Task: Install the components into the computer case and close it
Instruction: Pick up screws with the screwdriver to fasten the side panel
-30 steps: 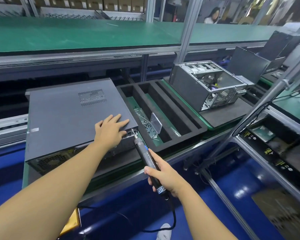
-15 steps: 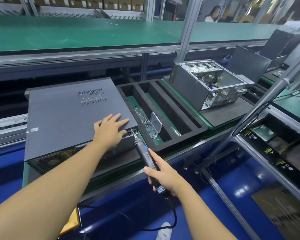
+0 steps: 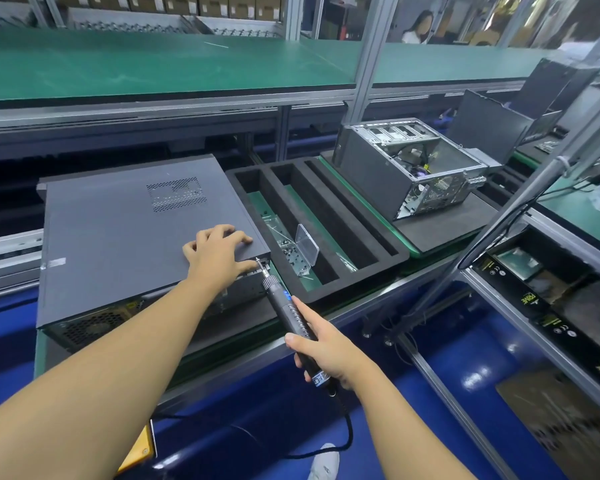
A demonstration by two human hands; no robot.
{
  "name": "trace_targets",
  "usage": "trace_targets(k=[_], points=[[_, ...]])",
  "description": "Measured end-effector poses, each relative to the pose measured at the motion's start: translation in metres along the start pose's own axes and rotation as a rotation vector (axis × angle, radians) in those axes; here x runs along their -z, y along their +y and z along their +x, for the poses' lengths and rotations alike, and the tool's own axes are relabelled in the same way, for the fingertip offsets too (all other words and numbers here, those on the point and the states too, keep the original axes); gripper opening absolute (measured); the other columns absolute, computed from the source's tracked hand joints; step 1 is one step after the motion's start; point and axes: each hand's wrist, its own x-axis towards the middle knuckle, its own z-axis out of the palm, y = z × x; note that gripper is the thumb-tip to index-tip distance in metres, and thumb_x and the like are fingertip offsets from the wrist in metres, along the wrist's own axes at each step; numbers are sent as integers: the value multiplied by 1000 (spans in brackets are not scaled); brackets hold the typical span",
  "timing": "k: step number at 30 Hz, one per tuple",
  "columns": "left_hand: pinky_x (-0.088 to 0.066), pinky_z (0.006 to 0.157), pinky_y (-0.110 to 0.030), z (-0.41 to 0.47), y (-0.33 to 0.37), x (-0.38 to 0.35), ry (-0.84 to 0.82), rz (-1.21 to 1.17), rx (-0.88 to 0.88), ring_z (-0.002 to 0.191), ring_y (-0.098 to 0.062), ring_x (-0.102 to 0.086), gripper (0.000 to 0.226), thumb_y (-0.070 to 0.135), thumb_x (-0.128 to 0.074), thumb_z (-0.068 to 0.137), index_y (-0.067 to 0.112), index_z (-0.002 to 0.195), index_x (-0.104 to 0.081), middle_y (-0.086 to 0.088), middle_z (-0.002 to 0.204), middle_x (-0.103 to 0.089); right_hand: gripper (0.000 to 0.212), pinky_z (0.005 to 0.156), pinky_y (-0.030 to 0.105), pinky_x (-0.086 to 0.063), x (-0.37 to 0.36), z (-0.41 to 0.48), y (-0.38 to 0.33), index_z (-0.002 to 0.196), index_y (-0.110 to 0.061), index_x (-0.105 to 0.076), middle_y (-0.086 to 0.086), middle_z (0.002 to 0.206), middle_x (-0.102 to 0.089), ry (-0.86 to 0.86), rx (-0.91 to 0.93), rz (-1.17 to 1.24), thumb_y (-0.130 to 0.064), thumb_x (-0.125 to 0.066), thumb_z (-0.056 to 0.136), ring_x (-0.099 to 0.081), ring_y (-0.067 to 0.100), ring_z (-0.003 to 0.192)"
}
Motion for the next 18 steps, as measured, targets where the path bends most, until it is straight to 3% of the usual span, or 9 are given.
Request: trace_targets(k=[13,18], points=[[-21,100,-42,-1,-2,1,23,-20,9,130,-20,-31,40,59,-70,79,48,117,-63,11,140,-46,75,63,33,-57,-3,0,0,141,-74,-31,-8,84,-70,10,2,20,-45,-70,84,-66,12,74],[-22,101,-43,-1,-3,0,33,-14,-6,130,-21,-31,42,57,-73,79,47,119,-63,10,140,-47,79,62,35,-57,-8,1,-5,147,-67,-28,2,88,-69,-3,-32,65,-46,-71,84,-65,16,74]])
